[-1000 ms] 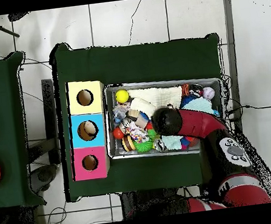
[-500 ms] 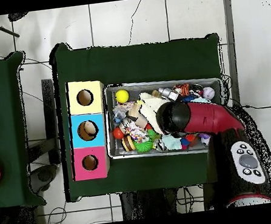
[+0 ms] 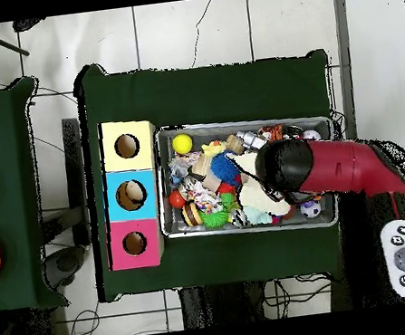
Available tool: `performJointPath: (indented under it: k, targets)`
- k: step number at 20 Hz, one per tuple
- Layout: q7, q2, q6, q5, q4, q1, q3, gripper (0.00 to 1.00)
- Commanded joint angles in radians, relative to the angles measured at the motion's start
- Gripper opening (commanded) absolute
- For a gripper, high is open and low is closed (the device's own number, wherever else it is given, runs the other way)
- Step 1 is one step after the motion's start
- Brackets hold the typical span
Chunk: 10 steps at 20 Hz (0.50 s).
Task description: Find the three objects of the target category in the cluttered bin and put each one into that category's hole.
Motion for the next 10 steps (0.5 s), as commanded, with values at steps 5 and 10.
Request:
performJointPath:
  k: [5, 10]
  targets:
    - [-0.221, -0.033, 0.124, -0.085, -0.041, -0.063, 0.11, 0.0]
    - [-0.121, -0.037, 0.149, -0.08, -0.027, -0.049, 0.076, 0.0]
